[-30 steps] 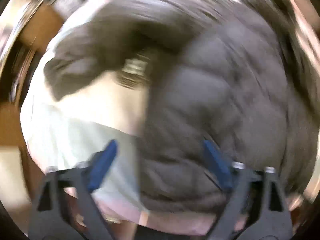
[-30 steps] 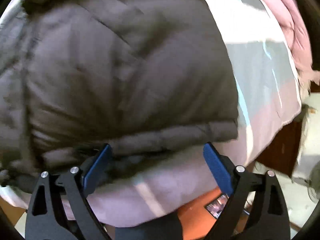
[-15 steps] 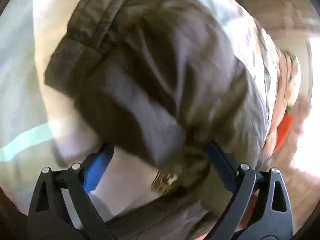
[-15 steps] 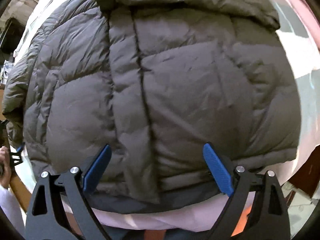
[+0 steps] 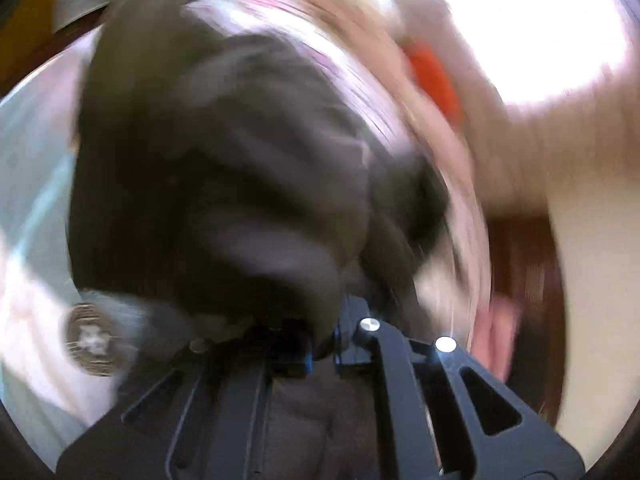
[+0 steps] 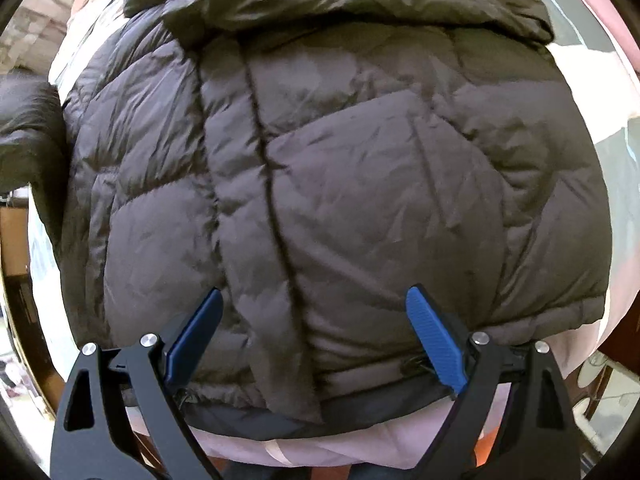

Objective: Fold large clothes

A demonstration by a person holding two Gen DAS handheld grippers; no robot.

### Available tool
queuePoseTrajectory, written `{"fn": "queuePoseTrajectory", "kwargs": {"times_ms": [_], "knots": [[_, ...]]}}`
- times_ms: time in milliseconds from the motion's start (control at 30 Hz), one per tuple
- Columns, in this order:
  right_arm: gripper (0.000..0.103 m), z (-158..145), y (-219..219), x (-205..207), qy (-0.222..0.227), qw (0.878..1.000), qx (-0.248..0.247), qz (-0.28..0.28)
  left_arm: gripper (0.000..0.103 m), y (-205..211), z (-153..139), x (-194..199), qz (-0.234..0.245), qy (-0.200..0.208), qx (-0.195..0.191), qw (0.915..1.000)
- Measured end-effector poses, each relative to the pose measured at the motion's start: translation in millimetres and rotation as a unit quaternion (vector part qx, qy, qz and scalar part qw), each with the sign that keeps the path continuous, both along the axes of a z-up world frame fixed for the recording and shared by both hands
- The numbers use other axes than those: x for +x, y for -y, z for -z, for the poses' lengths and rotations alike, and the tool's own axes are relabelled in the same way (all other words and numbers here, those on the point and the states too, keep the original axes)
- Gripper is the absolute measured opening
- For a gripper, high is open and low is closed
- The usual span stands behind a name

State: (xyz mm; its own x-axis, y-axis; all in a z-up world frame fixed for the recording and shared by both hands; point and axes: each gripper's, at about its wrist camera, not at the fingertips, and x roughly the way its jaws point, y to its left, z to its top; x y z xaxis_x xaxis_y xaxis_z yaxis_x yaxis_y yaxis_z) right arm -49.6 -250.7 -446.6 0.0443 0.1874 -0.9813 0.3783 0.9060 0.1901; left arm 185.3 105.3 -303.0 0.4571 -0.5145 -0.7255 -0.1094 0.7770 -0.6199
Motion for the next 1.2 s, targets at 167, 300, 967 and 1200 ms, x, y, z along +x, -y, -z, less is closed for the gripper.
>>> {"fn": "queuePoseTrajectory", "kwargs": {"times_ms": [167, 300, 967, 1200], "knots": [[0.093, -4, 39, 2, 0.009, 0.999, 0.004, 0.045, 0.073, 153, 12, -34, 0.206, -0.003, 0.143, 0.9679], [0.093, -2, 68, 3, 0.03, 0.997, 0.018, 0.072, 0.087, 162, 37, -64, 0.213, -0.028, 0.204, 0.9551], [0.02, 36, 14, 182, 0.101, 0.973, 0.2, 0.055, 0.095, -20, 167, -57, -0.101, -0.271, 0.111, 0.9508], [0.014, -61, 5, 192, 0.223, 0.956, 0.189, 0.033, 0.095, -36, 156, -59, -0.104, -0.263, 0.119, 0.9519]]}}
